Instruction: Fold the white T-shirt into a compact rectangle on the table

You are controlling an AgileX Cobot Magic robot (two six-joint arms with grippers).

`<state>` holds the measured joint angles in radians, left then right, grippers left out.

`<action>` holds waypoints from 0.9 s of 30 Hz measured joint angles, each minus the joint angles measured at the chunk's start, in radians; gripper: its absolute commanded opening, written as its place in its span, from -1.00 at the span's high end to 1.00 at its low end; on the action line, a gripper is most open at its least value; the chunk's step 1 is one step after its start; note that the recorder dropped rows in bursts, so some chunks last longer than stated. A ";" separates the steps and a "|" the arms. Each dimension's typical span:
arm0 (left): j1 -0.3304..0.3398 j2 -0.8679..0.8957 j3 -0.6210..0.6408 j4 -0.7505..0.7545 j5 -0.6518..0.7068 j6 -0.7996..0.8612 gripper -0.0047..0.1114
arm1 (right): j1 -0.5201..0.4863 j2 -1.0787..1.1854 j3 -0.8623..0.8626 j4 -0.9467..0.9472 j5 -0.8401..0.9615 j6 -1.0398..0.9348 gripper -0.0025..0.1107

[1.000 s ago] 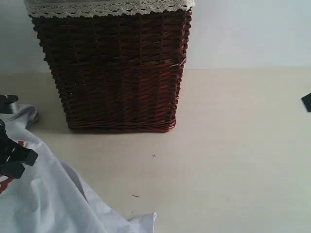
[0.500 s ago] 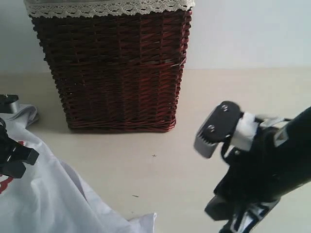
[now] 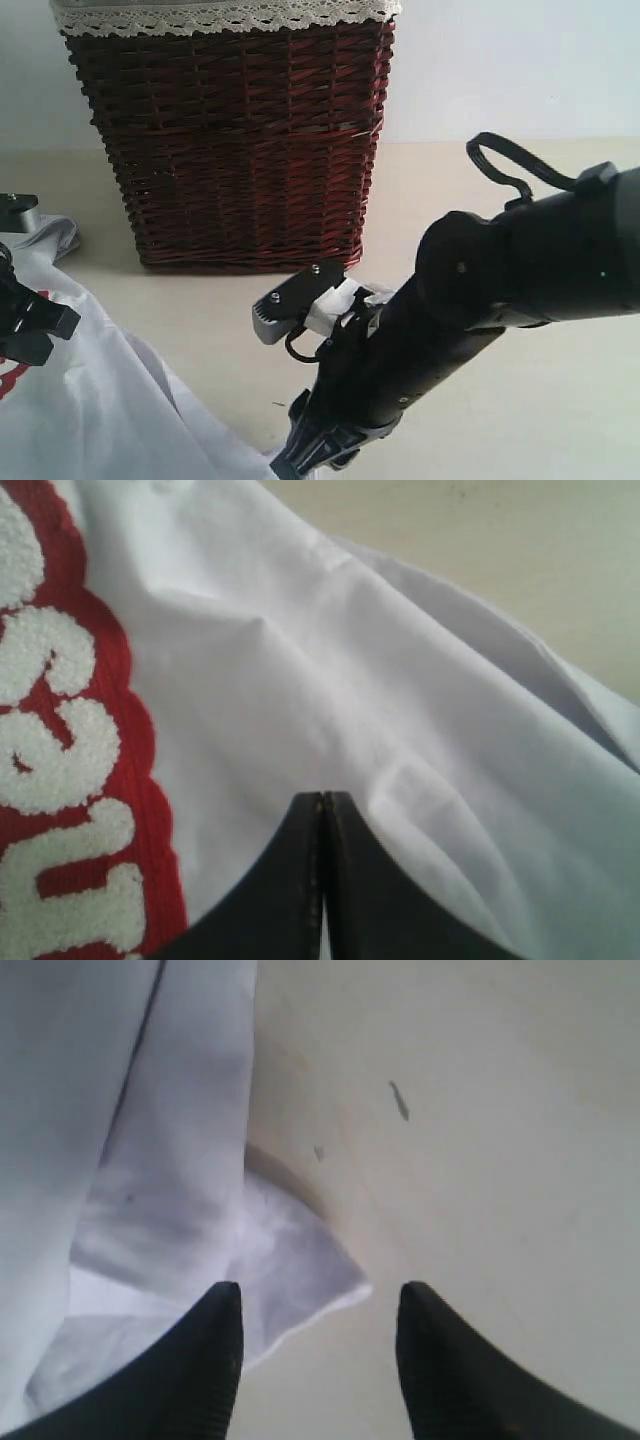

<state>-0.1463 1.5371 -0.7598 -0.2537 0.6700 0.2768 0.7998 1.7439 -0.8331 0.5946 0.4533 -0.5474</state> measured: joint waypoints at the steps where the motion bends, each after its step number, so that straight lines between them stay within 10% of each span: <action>1: 0.000 0.000 0.000 0.000 -0.001 0.000 0.92 | 0.000 0.018 -0.010 0.033 -0.002 -0.020 0.11; 8: 0.000 0.000 0.000 0.000 -0.002 0.002 0.92 | 0.002 0.110 -0.018 0.065 -0.006 -0.071 0.19; 18: 0.000 0.000 0.000 0.000 -0.002 0.002 0.92 | 0.002 0.135 -0.019 0.058 -0.063 -0.094 0.96; 27: 0.000 0.000 0.000 0.000 -0.002 0.002 0.92 | 0.002 0.157 -0.031 0.047 -0.111 -0.110 0.96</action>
<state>-0.1463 1.5371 -0.7598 -0.2537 0.6677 0.2787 0.8021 1.9013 -0.8641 0.6420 0.3424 -0.6574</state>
